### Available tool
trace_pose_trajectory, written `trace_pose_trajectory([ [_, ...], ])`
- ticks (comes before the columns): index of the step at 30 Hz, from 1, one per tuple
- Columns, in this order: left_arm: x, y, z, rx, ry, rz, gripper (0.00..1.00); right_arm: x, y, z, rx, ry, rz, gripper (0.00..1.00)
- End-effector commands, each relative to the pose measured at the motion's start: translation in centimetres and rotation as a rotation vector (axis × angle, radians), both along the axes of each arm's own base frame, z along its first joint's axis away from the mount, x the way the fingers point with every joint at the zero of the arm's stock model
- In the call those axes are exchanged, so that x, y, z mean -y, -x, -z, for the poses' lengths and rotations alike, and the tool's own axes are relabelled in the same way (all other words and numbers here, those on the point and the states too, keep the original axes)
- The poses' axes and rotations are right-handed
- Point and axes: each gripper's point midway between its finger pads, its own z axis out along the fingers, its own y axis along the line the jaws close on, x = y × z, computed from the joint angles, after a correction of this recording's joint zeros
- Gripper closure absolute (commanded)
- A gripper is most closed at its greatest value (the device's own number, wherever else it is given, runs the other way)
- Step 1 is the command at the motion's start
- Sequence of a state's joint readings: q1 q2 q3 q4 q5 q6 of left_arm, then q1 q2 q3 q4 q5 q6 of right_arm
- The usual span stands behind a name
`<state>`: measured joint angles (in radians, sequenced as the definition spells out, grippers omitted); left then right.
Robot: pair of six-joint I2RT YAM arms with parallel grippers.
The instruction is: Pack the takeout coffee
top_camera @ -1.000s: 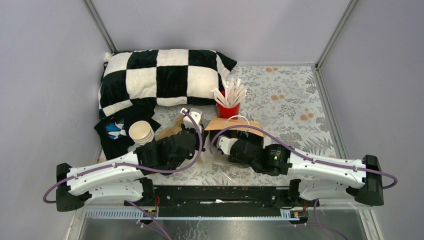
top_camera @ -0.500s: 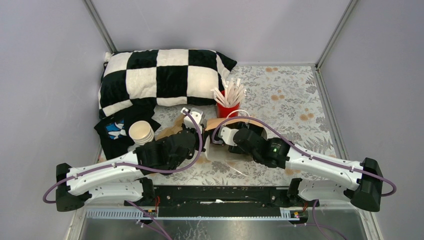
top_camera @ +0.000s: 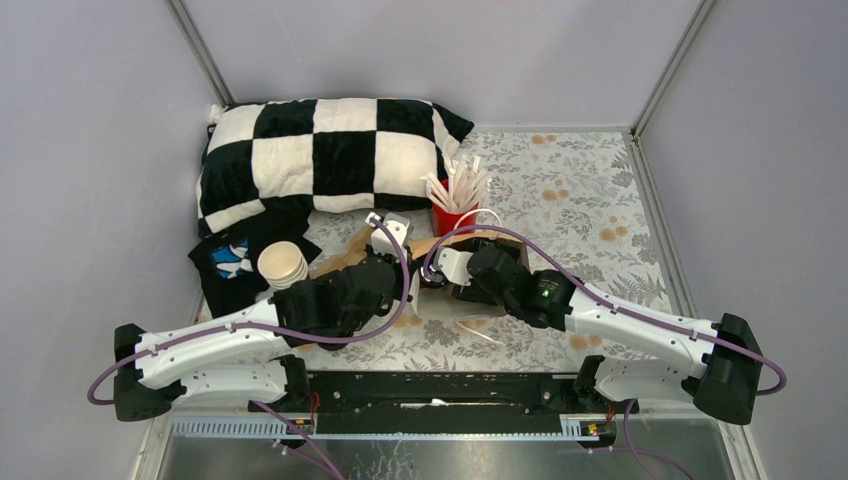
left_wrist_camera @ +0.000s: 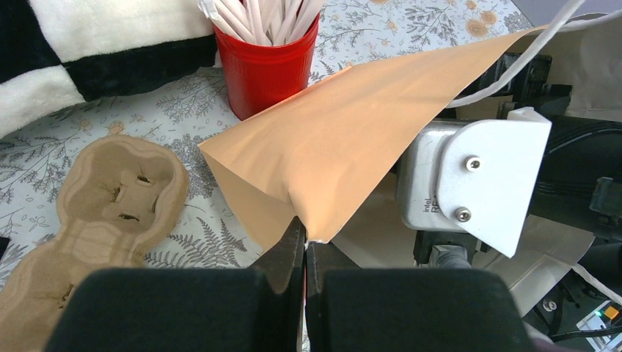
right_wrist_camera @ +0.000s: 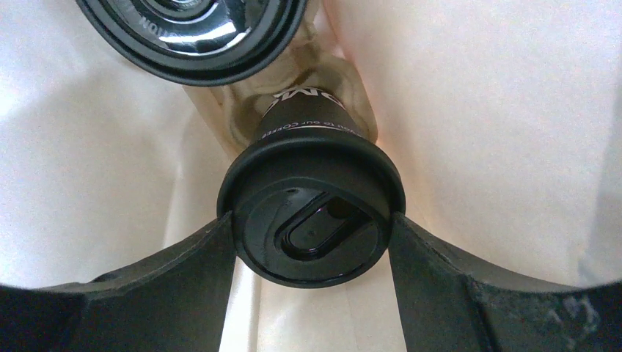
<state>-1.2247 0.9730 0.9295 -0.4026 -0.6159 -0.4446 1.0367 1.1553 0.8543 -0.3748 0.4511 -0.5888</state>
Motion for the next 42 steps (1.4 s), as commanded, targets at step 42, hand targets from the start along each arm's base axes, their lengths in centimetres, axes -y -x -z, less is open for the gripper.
trace_pose_trajectory([
  [42, -1.4, 1.1, 2.5, -0.213, -0.179, -0.101, 0.82, -1.2, -1.0, 1.7, -0.089, -0.144, 0.032, 0.66],
])
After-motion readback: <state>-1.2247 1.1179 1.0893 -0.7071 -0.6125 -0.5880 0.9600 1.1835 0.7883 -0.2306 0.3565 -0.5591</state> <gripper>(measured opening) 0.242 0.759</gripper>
